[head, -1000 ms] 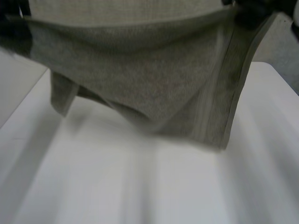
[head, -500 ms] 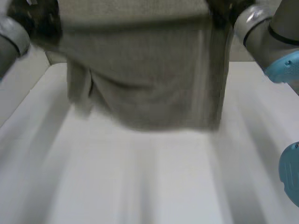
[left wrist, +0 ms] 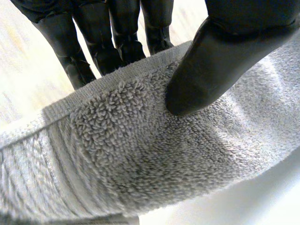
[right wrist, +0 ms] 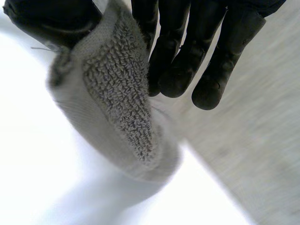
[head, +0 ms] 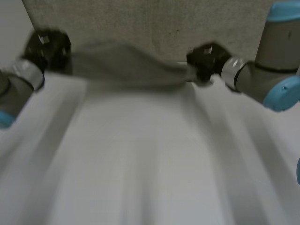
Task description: Fold the towel.
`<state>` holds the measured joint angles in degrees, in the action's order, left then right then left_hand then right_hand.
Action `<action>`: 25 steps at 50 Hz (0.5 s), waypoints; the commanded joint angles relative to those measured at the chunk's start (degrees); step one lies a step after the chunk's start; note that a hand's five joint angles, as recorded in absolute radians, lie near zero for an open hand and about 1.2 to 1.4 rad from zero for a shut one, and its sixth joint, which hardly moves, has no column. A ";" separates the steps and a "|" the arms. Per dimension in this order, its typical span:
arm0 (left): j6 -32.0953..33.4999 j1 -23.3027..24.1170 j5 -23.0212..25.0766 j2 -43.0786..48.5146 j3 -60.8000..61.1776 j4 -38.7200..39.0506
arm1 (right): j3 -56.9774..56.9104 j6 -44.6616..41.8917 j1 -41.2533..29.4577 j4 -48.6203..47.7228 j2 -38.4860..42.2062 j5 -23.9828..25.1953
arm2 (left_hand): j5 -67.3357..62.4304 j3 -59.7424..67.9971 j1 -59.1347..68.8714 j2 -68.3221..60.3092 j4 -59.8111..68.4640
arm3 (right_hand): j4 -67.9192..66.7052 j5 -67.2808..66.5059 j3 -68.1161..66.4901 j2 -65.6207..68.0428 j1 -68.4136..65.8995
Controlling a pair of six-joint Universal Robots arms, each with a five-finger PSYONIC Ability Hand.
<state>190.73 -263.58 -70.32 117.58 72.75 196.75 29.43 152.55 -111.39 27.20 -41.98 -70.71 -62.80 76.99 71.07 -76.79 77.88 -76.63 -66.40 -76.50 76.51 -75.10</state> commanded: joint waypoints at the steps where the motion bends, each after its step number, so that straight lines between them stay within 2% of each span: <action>1: 1.48 -0.80 0.71 2.21 12.14 1.36 | 20.27 -4.45 -0.06 -1.44 -4.50 2.33 | -7.20 3.01 8.93 -3.21 2.12 | -3.37 -3.60 -3.50 3.49 -4.90; 2: 2.97 -0.80 0.62 2.65 13.55 1.36 | 24.23 -5.06 -0.14 -2.93 -5.82 2.33 | 7.26 -11.46 -5.54 11.26 -12.34 | -3.37 -3.60 -3.50 3.49 -4.90; 3: 2.98 -0.80 0.62 2.66 13.56 1.36 | 24.27 -5.07 -0.14 -2.94 -5.83 2.33 | 7.41 -11.60 -5.68 11.40 -12.49 | -3.37 -3.60 -3.50 3.49 -4.90; 4: 4.81 -0.80 0.53 3.27 14.69 1.36 | 27.83 -5.33 -0.14 -4.68 -7.39 2.33 | 28.06 -32.26 -26.33 32.05 -33.14 | -3.37 -3.60 -3.50 3.49 -4.90; 5: 4.83 -0.80 0.53 3.27 14.71 1.36 | 27.87 -5.33 -0.14 -4.70 -7.41 2.33 | 28.27 -32.46 -26.54 32.26 -33.35 | -3.37 -3.60 -3.50 3.49 -4.90; 6: 6.92 -0.80 0.27 3.79 15.58 1.45 | 31.00 -5.25 -0.14 -6.27 -9.06 2.24 | 45.09 -49.28 -43.36 49.08 -50.17 | -3.37 -3.60 -3.50 3.49 -4.90; 7: 9.11 -0.80 0.09 4.32 16.11 1.27 | 33.91 -5.25 -0.14 -7.67 -10.73 2.24 | 50.09 -54.28 -48.36 54.08 -55.16 | -3.37 -3.60 -3.50 3.49 -4.90; 13: 14.67 -0.80 -0.08 4.85 16.81 0.92 | 41.83 -4.81 0.29 -12.60 -15.40 2.24 | 50.30 -54.50 -48.58 54.30 -55.38 | -3.37 -3.60 -3.50 3.49 -4.90; 22: 15.20 -0.89 0.09 4.50 18.22 0.92 | 43.25 -4.10 0.47 -13.93 -16.38 1.98 | 48.79 -52.99 -47.06 52.78 -53.87 | -3.37 -3.60 -3.50 3.49 -4.90; 25: 15.46 -0.97 0.27 3.98 19.97 1.27 | 43.25 -4.10 0.47 -14.19 -16.29 1.98 | 44.28 -48.47 -42.55 48.27 -49.36 | -3.37 -3.60 -3.50 3.49 -4.90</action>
<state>206.23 -264.45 -70.32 122.23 90.64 197.71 73.14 148.32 -110.95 13.03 -58.59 -68.68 -14.53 25.41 31.54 -25.16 25.65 -76.62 -66.41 -76.51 76.51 -75.10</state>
